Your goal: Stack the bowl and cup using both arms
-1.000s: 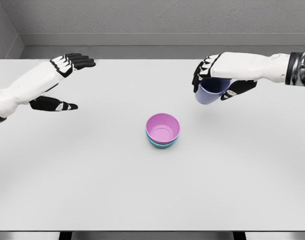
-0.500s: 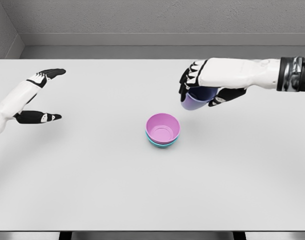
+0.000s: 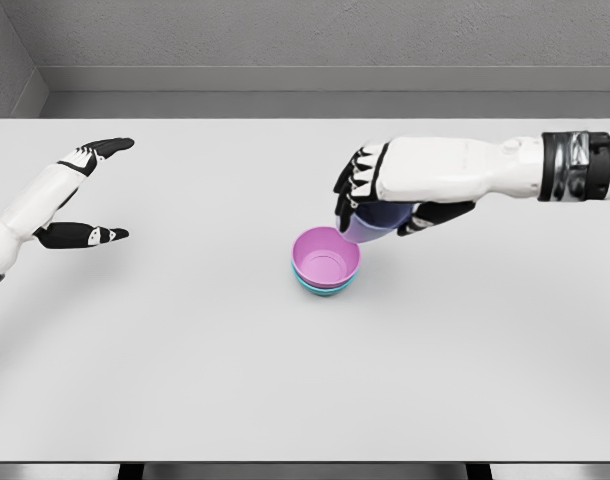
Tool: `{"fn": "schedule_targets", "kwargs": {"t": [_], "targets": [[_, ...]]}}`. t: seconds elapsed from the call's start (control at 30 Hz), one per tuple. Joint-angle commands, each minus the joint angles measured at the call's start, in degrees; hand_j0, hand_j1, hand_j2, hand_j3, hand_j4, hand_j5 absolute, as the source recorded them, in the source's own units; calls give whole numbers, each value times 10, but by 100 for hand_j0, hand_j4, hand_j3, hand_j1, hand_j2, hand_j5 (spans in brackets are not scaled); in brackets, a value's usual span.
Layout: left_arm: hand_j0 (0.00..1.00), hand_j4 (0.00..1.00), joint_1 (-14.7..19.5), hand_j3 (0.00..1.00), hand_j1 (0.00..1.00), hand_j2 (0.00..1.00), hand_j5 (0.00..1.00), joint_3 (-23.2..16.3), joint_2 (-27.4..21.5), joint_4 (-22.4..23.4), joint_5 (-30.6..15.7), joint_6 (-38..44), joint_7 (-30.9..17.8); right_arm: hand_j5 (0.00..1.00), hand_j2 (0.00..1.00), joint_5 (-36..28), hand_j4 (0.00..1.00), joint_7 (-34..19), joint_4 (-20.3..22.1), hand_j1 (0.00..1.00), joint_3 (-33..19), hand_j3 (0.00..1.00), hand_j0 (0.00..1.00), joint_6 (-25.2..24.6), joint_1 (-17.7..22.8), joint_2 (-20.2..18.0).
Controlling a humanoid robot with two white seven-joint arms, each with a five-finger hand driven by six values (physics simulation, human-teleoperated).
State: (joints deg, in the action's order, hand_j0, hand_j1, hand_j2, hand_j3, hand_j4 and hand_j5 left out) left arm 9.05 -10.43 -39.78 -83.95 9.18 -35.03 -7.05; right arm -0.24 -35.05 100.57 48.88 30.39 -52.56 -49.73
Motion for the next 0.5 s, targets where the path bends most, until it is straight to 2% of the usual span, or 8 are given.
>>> {"fn": "schedule_targets", "kwargs": {"t": [0.0,0.2,0.47], "targets": [[100,100,0,100,100,100,100,1,0,0,-1,0,0,61,61,-5,61,0,3,61,0,61,61,19,0,0],[100,100,0,100,100,100,100,0,1,4,-1,0,0,61,61,-5,61,0,6,61,0,61,61,44,0,12],[100,100,1,100,100,100,100,0,1,12,-1,0,0,61,61,-5,61,0,5,61,4,61,61,46,4,25]]}}
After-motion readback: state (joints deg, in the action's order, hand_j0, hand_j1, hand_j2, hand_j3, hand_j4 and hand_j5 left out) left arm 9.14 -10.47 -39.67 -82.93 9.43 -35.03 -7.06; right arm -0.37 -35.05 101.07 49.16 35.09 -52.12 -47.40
